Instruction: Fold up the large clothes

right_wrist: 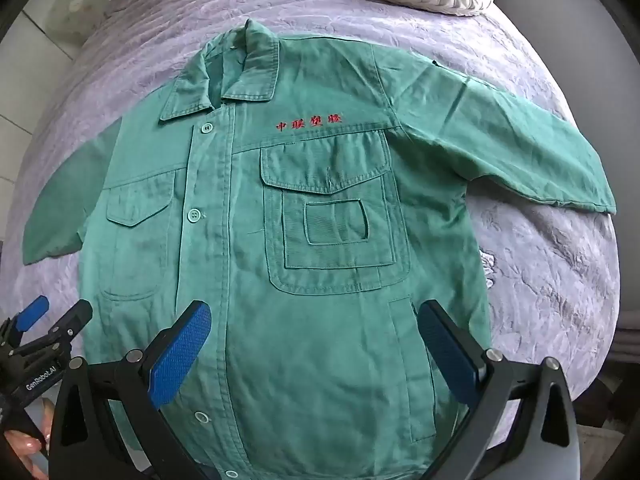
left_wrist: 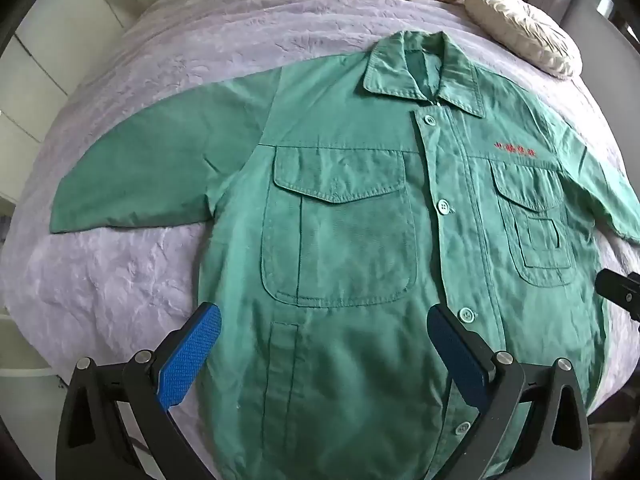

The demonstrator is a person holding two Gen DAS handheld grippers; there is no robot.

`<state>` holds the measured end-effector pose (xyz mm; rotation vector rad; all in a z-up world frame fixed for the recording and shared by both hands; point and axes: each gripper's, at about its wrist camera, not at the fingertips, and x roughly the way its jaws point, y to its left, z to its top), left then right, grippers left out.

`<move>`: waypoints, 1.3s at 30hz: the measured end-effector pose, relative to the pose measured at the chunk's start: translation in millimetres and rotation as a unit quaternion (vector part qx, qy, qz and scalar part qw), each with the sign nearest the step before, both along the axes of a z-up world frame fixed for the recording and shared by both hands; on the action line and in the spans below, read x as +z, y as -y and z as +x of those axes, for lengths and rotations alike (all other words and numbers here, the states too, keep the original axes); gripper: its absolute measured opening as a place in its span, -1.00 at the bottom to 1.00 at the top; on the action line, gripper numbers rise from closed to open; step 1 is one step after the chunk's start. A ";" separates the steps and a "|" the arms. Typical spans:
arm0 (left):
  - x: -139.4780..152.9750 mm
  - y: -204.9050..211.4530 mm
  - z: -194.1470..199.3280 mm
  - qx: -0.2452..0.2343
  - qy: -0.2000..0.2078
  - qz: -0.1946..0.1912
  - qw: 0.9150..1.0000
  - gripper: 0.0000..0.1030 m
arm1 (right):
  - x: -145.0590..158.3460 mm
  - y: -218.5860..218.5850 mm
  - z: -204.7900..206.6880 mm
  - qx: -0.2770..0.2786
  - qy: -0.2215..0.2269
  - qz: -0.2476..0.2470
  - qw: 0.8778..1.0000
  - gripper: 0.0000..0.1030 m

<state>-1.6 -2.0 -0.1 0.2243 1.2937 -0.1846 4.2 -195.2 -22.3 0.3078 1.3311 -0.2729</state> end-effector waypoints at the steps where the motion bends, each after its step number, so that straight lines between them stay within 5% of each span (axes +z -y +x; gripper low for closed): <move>1: 0.3 0.7 -1.1 -0.005 0.000 0.001 1.000 1.00 | -0.2 -0.5 0.2 -0.001 0.000 -0.004 1.000 0.99; 39: 0.6 -0.9 -5.9 0.022 -0.029 -0.009 0.999 1.00 | 3.9 -2.4 -3.0 0.002 0.000 -0.007 1.000 0.99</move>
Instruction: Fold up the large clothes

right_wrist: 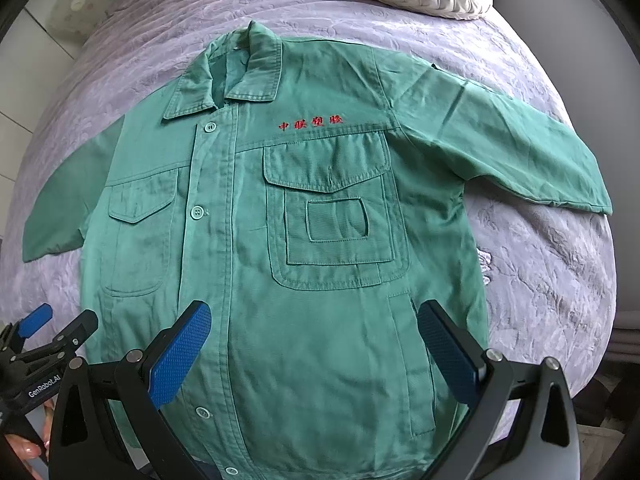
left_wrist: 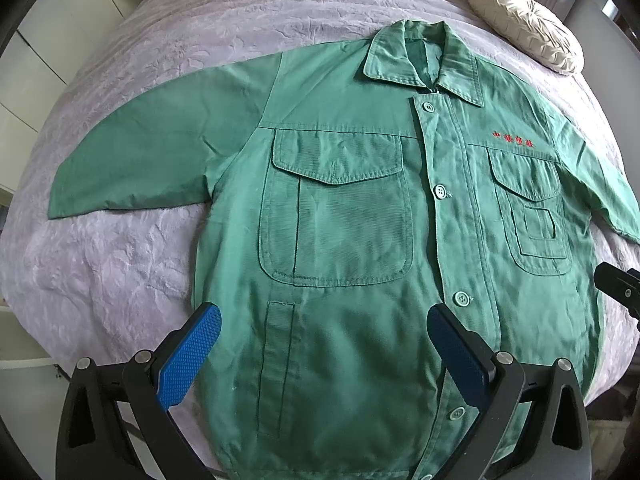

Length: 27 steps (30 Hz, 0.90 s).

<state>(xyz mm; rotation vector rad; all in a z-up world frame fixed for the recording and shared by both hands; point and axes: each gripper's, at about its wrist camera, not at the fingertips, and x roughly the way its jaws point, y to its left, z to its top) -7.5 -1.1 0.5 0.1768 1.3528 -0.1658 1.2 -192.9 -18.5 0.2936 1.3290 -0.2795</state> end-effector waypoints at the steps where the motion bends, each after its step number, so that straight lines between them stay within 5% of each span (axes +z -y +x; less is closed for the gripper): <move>1: -0.1 0.5 -0.2 0.000 0.000 0.000 1.000 1.00 | -0.1 -0.2 0.6 0.000 -0.001 -0.001 1.000 0.99; 27: -0.5 -0.1 -1.1 -0.001 -0.001 -0.001 1.000 1.00 | 1.2 -1.4 0.5 0.002 0.002 -0.005 1.000 0.99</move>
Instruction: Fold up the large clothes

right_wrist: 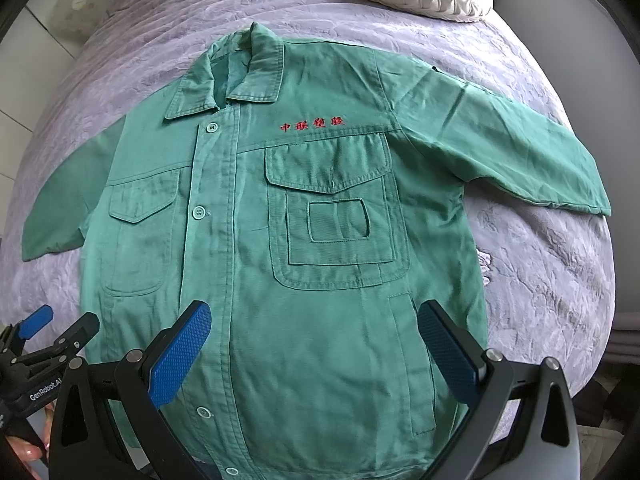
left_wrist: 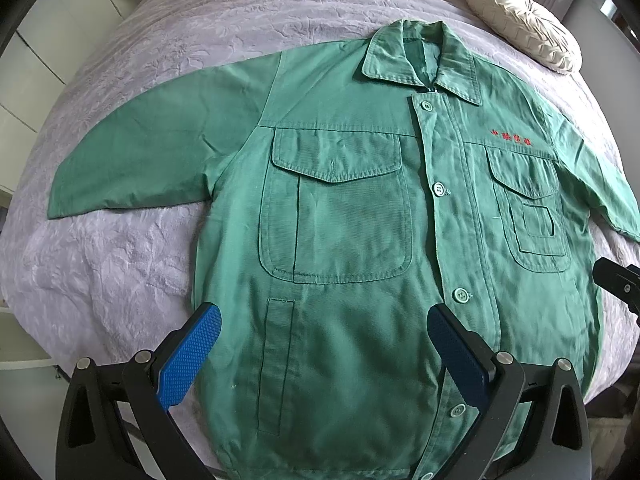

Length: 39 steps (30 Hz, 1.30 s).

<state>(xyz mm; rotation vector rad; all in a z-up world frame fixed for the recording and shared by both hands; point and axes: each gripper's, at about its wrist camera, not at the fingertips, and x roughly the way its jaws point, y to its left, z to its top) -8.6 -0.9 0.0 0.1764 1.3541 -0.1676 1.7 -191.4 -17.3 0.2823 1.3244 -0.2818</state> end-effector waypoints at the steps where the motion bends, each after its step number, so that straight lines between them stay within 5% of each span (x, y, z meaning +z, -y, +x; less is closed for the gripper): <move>1: 0.0 -0.1 0.0 0.001 0.000 0.000 1.000 1.00 | 0.1 0.2 0.1 0.000 0.000 0.000 1.000 0.99; 39: -0.9 -5.9 -1.4 -0.009 -0.004 -0.019 1.000 1.00 | 3.9 -11.6 6.5 0.010 0.003 -0.015 1.000 0.99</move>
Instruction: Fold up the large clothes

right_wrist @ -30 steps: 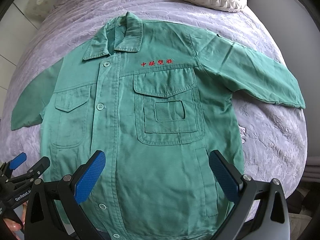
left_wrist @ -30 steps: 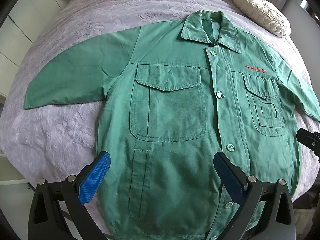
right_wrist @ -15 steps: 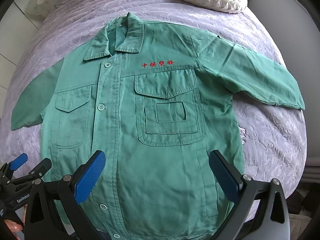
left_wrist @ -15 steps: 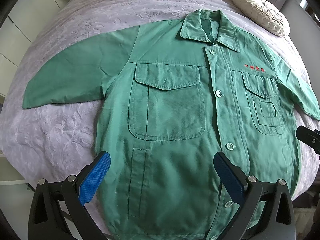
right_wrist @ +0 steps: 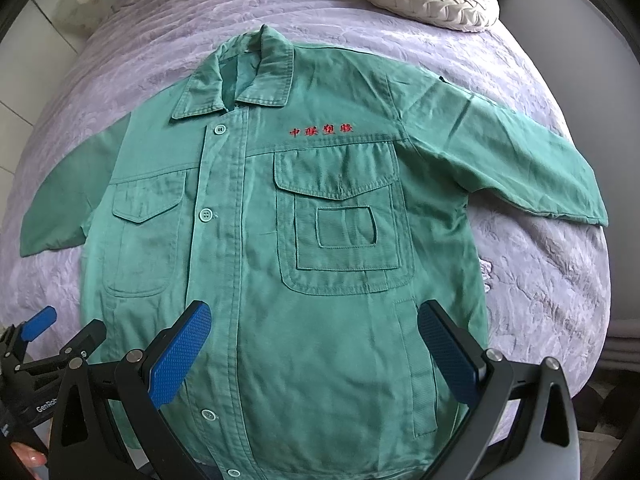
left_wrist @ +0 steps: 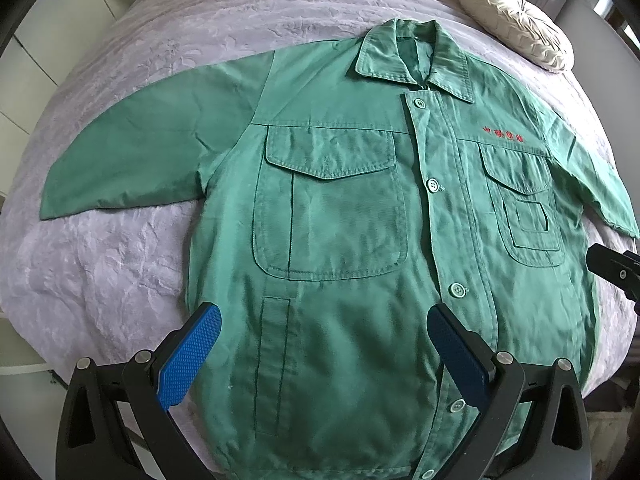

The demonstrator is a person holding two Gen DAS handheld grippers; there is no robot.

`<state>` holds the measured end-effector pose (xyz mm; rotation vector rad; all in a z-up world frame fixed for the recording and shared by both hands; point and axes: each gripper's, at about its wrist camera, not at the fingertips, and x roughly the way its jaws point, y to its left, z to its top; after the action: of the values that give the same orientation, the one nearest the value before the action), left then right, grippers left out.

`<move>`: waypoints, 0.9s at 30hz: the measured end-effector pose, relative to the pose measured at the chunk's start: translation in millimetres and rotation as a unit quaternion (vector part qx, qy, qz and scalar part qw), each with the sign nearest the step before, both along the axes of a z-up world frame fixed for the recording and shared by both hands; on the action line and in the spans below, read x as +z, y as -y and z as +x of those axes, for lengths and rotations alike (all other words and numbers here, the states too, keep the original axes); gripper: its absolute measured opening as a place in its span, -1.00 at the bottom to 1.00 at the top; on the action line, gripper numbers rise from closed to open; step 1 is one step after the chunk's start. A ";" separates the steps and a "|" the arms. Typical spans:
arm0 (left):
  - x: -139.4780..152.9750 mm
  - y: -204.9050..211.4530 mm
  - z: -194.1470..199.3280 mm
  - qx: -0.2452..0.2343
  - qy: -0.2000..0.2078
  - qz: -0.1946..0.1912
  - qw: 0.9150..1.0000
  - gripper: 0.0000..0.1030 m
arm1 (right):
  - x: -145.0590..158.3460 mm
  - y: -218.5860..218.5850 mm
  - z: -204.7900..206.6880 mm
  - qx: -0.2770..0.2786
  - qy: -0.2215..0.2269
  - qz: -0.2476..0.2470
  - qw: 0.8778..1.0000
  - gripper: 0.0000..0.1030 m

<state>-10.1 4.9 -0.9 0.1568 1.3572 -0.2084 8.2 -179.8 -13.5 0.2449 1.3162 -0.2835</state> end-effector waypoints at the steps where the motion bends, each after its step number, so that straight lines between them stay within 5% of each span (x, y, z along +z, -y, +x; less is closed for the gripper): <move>1: -0.2 -0.7 0.9 0.000 0.000 -0.001 1.000 1.00 | -0.1 -1.0 0.5 0.000 0.000 -0.001 1.000 0.99; 22: -4.5 -24.8 11.2 0.013 -0.004 -0.020 1.000 1.00 | 1.6 -26.8 20.7 0.025 -0.001 -0.007 1.000 0.99; 27: -9.5 -56.7 23.3 0.037 -0.002 -0.029 0.999 1.00 | 0.0 -40.6 28.0 0.044 0.018 0.038 0.998 0.99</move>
<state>13.2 61.6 -10.5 0.0565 1.3565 -0.1860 36.1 -139.2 -13.4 0.2550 1.3002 -0.1538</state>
